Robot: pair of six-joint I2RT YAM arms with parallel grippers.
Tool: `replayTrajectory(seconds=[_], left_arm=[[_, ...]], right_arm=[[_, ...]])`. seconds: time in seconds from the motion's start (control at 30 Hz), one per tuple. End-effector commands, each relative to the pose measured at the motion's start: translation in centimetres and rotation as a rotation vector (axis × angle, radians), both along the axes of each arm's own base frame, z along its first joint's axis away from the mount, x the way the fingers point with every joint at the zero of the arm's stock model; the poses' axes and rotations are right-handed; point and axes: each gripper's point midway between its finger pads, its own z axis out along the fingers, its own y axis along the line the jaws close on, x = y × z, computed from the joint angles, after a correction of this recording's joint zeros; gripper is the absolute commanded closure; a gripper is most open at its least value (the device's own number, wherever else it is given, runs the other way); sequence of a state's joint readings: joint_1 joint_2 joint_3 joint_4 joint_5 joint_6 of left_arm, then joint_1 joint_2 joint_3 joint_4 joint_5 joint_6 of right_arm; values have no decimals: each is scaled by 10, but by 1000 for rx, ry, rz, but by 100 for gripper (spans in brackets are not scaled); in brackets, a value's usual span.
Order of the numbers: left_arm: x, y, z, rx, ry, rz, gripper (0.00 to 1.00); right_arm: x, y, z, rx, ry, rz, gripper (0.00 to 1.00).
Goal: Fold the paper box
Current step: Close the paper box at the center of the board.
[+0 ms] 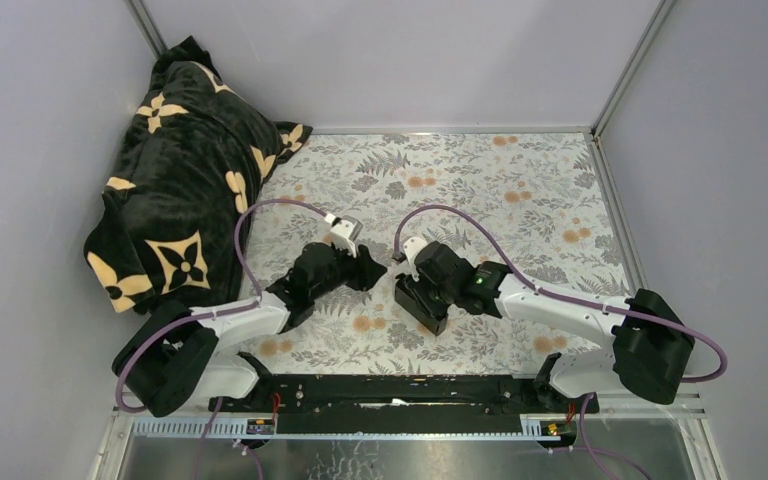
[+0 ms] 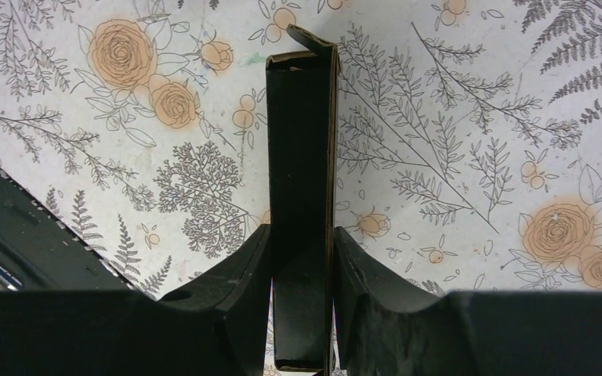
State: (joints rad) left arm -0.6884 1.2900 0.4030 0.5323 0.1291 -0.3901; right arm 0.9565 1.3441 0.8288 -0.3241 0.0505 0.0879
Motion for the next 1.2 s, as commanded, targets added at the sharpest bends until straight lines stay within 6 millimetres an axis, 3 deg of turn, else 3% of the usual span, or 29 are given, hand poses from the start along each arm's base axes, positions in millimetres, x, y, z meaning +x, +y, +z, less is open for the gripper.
replayTrajectory(seconds=[0.0, 0.23, 0.43, 0.67, 1.17], left_arm=[[16, -10, 44, -82, -161, -109, 52], [5, -22, 53, -135, -154, -294, 53], [-10, -23, 58, -153, -158, -355, 63], [-10, -24, 48, -140, -145, -369, 68], [0, -30, 39, -112, -151, -356, 65]], right_arm=[[-4, 11, 9, 38, 15, 24, 85], [-5, 10, 3, 21, 27, 31, 85], [-6, 10, 1, 19, 33, 34, 85], [-6, 10, 1, 19, 36, 34, 85], [-6, 10, 1, 19, 37, 32, 85]])
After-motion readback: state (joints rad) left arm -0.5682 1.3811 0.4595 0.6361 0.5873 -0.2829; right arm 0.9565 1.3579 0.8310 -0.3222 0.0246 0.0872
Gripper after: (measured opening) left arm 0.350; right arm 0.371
